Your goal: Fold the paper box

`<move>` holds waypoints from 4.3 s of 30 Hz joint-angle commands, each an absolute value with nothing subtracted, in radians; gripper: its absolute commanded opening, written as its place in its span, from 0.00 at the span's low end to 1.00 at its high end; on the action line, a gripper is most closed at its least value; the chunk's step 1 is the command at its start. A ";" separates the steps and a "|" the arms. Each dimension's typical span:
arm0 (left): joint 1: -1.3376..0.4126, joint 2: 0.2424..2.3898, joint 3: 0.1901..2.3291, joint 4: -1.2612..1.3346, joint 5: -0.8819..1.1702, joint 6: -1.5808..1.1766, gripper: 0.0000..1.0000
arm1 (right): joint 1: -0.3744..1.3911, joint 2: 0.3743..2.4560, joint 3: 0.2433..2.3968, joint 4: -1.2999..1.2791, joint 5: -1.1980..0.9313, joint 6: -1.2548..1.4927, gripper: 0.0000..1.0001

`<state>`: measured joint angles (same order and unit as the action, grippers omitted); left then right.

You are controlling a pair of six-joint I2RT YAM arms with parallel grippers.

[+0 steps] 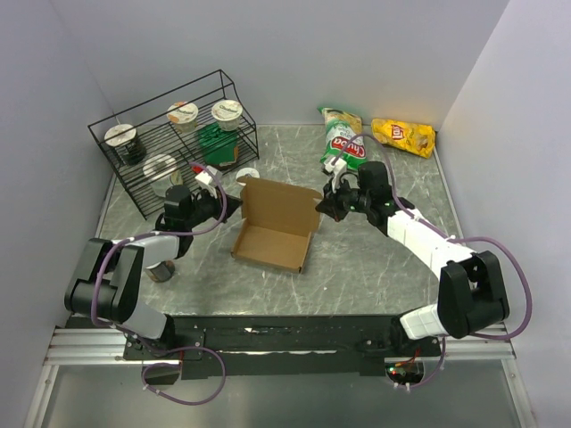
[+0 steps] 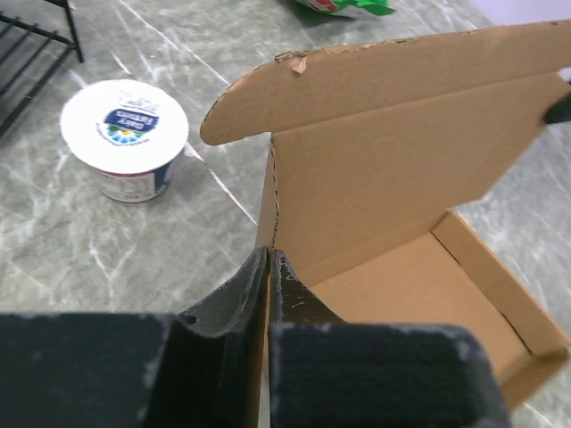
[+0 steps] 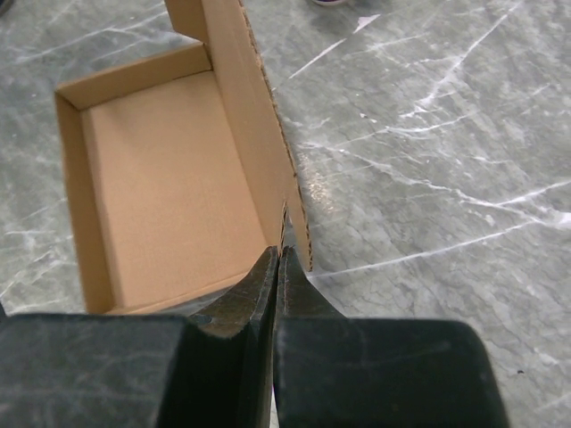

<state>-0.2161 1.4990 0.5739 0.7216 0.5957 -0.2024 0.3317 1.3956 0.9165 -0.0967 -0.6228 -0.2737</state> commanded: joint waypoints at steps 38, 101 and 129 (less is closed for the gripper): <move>-0.472 1.537 0.370 1.100 0.351 -0.344 0.01 | 0.770 1.341 0.812 0.140 0.308 0.192 0.00; -0.293 1.071 0.229 0.733 0.308 -0.380 0.95 | 0.695 1.370 0.692 0.299 0.143 -0.075 0.00; -0.293 1.229 0.360 0.722 0.215 -0.307 0.91 | 0.649 1.407 0.759 0.232 0.006 -0.115 0.00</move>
